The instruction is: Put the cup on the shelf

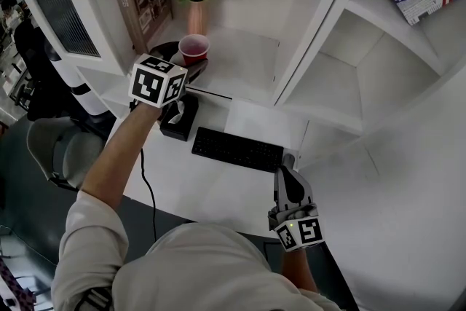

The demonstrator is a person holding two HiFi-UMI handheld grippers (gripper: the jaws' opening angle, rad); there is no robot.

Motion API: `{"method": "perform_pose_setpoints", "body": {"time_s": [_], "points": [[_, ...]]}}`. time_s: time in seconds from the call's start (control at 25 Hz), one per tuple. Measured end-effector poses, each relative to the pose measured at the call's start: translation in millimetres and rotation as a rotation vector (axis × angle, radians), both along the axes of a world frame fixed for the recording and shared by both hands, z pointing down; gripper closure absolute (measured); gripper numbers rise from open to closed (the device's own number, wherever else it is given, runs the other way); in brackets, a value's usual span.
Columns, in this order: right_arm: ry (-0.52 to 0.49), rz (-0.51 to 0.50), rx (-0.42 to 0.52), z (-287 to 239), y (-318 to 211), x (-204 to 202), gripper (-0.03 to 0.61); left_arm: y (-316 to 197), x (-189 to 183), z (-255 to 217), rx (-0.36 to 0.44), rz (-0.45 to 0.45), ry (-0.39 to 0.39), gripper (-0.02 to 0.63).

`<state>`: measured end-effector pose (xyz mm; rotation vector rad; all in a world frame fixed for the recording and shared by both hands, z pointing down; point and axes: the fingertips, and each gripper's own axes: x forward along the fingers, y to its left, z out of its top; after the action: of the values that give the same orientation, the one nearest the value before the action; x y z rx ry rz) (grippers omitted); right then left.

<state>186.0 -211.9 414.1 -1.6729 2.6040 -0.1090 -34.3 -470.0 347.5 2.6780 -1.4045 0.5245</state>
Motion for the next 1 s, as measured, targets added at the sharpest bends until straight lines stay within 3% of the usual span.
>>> {"method": "perform_pose_setpoints", "body": {"time_s": [0.52, 1.0], "points": [[0.002, -0.015, 0.003, -2, 1, -4, 0.574, 14, -5, -7, 0.016, 0.003, 0.038, 0.275], [0.004, -0.049, 0.017, -7, 0, -18, 0.574, 53, -11, -36, 0.083, 0.019, 0.08, 0.275]]}}
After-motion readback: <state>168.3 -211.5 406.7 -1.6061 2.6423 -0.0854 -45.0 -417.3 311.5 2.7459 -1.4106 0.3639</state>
